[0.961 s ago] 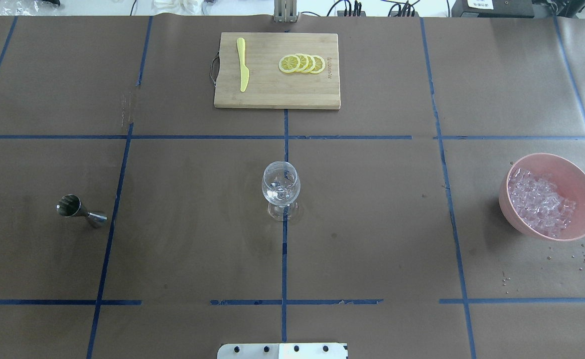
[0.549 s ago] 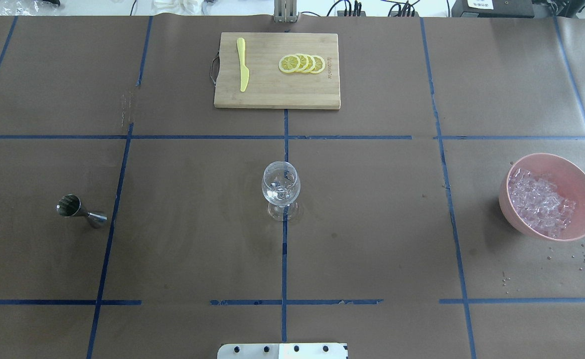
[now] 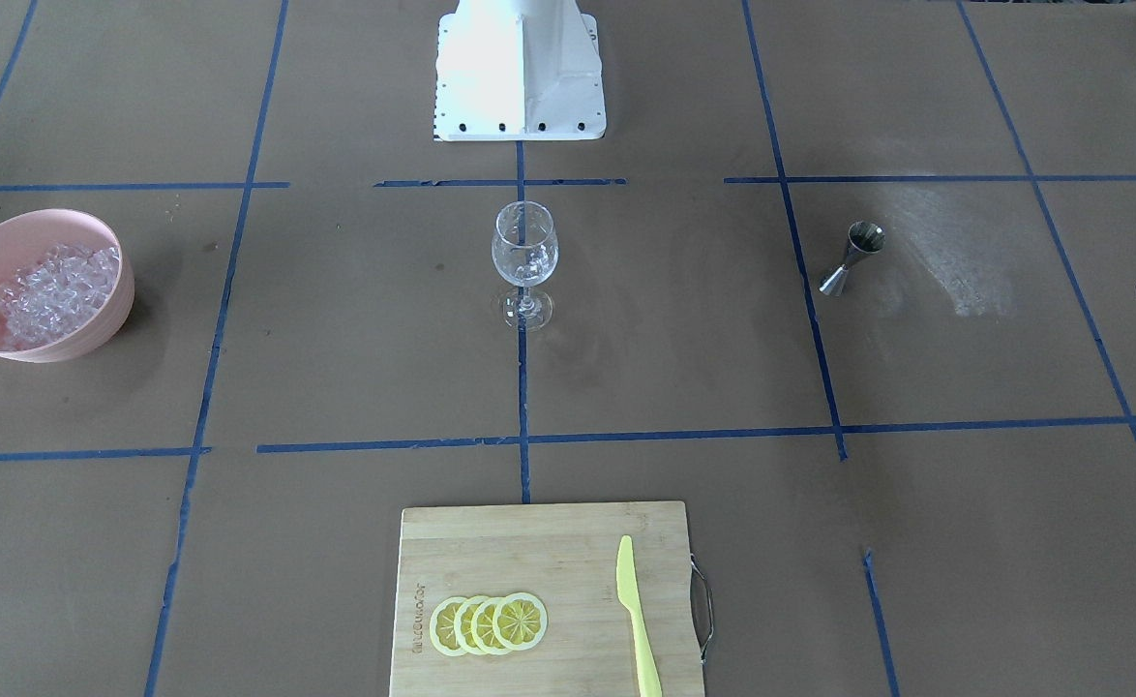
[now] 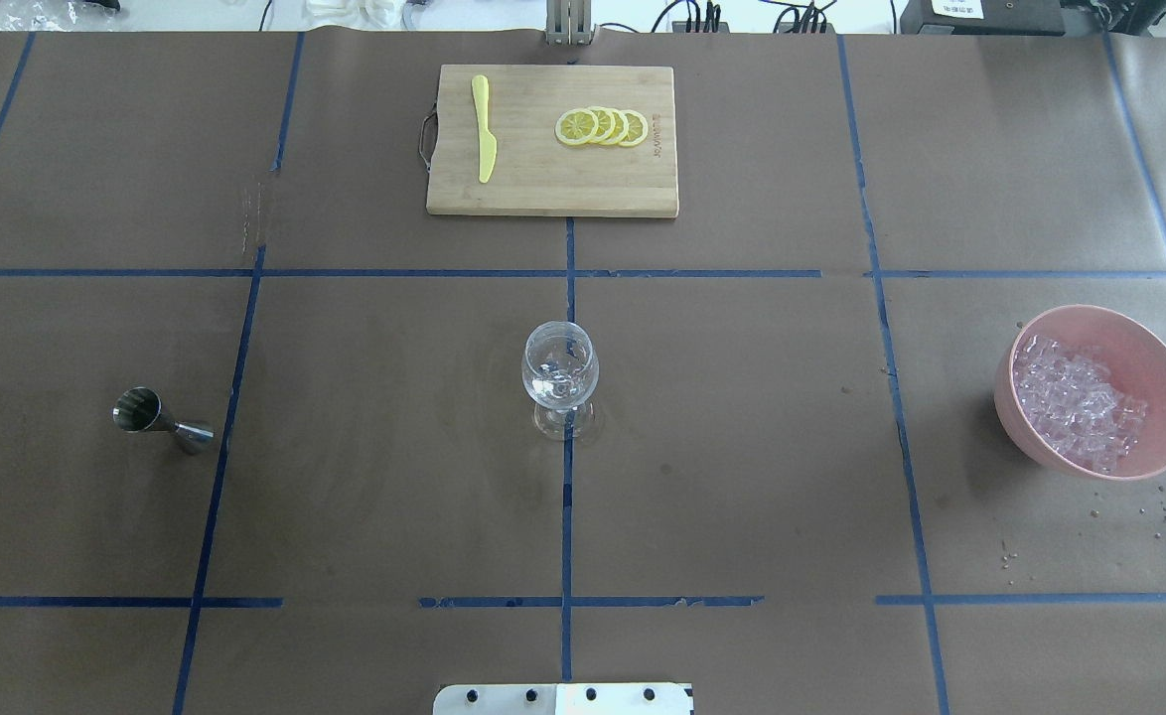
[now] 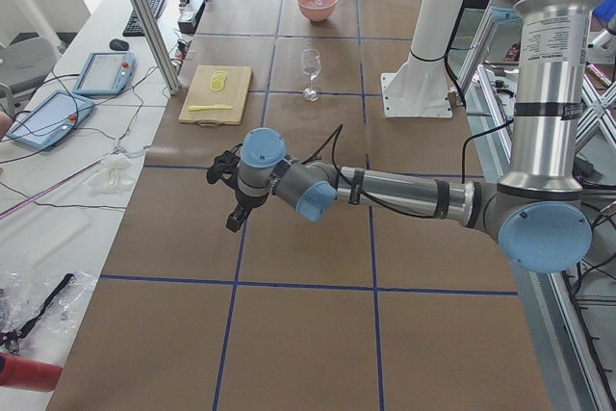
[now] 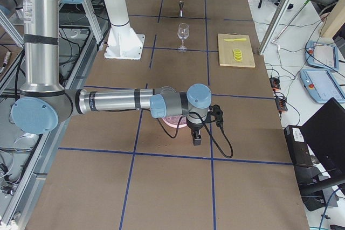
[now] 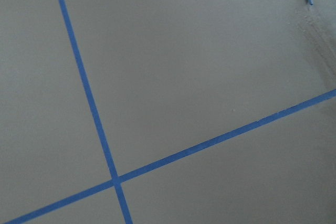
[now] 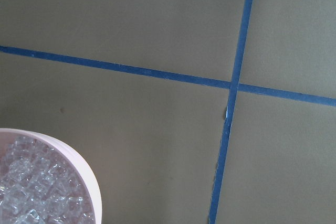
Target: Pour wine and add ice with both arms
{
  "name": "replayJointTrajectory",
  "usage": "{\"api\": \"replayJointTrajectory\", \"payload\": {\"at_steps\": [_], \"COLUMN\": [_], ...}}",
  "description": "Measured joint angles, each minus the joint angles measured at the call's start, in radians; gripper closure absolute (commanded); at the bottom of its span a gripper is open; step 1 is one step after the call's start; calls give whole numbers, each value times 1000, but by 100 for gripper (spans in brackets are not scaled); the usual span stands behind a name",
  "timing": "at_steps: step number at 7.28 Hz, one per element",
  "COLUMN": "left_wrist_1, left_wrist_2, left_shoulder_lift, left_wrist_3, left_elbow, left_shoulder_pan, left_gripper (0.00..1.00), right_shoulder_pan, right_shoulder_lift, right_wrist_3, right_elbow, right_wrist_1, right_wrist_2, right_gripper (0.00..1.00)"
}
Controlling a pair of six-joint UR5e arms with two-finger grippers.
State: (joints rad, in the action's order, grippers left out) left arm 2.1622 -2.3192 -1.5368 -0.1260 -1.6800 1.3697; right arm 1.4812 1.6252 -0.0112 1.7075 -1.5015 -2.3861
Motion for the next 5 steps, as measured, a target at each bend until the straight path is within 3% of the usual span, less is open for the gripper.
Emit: {"api": "replayJointTrajectory", "payload": {"at_steps": [2, 5], "left_wrist_1": [325, 715], "left_wrist_2": [77, 328], "left_shoulder_lift": [91, 226], "left_wrist_3": [-191, -576], "left_elbow": [1, -32], "left_shoulder_pan": [-108, -385], "left_gripper": [1, 1], "right_shoulder_pan": [-5, -7], "right_shoulder_lift": [-1, -1], "right_wrist_3": [0, 0], "right_elbow": [-4, -6], "right_wrist_1": [20, 29], "right_wrist_2": [1, 1], "right_gripper": [0, 0]}}
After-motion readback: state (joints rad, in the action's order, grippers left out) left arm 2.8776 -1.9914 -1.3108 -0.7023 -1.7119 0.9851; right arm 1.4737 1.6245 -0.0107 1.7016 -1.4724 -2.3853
